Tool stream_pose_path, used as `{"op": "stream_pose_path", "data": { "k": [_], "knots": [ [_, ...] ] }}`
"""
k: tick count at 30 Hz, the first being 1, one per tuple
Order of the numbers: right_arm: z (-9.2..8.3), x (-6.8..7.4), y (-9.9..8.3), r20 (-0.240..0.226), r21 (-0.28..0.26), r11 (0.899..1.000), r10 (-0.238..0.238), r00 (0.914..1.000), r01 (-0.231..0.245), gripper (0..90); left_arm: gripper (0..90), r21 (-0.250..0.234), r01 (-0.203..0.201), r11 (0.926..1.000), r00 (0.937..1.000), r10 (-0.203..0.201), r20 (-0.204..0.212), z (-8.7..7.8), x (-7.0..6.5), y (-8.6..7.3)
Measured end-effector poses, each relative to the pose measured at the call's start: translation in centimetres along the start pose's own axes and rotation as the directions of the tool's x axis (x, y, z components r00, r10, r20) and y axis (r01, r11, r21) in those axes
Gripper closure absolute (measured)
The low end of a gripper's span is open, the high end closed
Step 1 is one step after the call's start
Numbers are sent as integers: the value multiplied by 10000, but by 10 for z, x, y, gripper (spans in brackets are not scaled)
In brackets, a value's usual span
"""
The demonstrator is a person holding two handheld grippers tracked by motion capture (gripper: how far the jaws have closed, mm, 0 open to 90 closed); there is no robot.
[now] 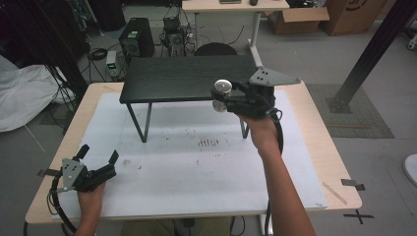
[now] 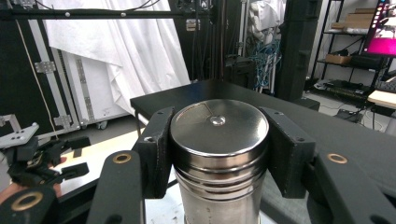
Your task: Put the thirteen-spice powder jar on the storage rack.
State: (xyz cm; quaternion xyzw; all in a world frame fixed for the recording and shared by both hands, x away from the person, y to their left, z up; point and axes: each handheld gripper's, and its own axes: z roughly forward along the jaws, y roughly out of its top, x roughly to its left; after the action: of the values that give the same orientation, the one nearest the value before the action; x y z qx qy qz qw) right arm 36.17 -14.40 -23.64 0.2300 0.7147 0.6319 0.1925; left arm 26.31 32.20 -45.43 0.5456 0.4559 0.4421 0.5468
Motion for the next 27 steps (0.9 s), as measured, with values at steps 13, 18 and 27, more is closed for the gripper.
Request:
{"op": "stream_pose_path", "data": {
  "k": [13, 18, 27],
  "knots": [
    [18, -15, 21, 279, -8, 9999, -138, 9995, 139, 486, 4, 26, 8, 10000, 10000, -8, 3, 0, 0, 0],
    [31, -25, 28, 557, 82, 9998, -179, 9983, 175, 486, 5, -10, 35, 10000, 10000, -35, -2, 0, 0, 0],
    [52, -42, 33, 1270, 316, 9995, -116, 9918, 77, 486, 4, -9, 23, 10000, 10000, -23, 3, 0, 0, 0]
  ]
}}
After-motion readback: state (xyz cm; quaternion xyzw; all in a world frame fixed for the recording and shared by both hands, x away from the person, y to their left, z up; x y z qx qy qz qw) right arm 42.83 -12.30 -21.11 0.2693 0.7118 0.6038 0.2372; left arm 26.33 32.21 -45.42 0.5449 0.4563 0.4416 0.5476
